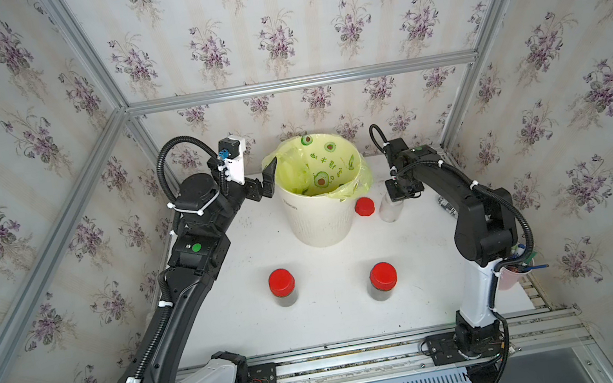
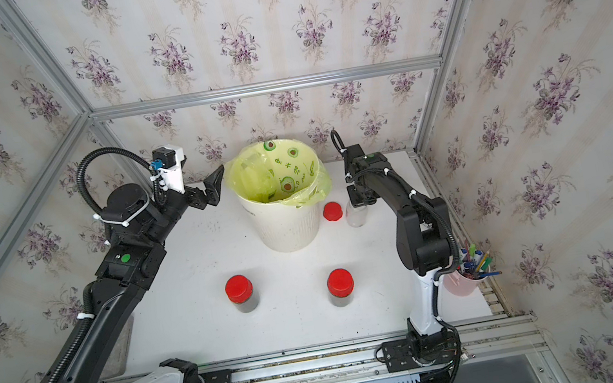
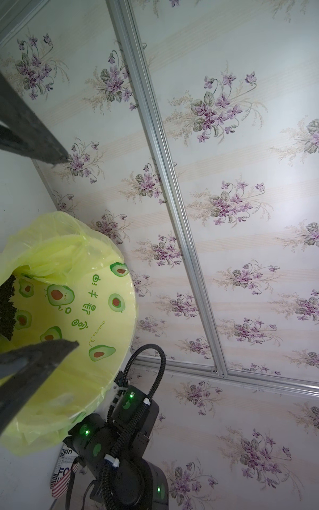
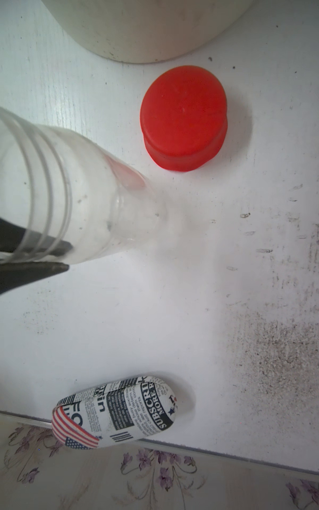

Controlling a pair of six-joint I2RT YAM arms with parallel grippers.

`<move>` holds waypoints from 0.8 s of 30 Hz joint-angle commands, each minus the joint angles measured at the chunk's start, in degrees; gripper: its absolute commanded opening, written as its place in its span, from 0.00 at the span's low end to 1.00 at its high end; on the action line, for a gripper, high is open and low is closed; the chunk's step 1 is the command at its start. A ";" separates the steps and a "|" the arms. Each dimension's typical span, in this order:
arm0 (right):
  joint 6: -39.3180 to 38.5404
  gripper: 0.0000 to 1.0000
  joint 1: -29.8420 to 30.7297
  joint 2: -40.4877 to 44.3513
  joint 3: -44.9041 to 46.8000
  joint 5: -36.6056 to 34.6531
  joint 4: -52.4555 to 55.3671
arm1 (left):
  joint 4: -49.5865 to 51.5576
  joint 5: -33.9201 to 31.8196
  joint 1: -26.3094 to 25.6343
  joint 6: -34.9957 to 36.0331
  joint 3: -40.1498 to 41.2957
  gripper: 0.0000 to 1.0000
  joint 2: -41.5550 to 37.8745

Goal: Empty moldy tea leaves from jars
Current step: Place the jar at the center of the board.

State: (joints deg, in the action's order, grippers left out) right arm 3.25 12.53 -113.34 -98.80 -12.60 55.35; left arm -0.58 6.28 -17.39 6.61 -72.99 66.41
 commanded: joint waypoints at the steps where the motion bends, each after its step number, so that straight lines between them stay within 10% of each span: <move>1: 0.60 0.00 0.24 -0.48 0.01 -0.95 -0.51 | -0.48 0.62 -0.08 0.16 -0.27 0.99 0.03; 24: 1.01 0.17 0.52 2.53 1.89 6.02 -3.17 | -0.48 2.24 -0.10 0.86 -0.05 1.00 -0.14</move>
State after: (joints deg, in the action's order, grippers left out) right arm 4.08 13.13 -111.74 -96.84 -7.79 52.51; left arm -0.45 7.81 -17.47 7.44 -72.99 66.41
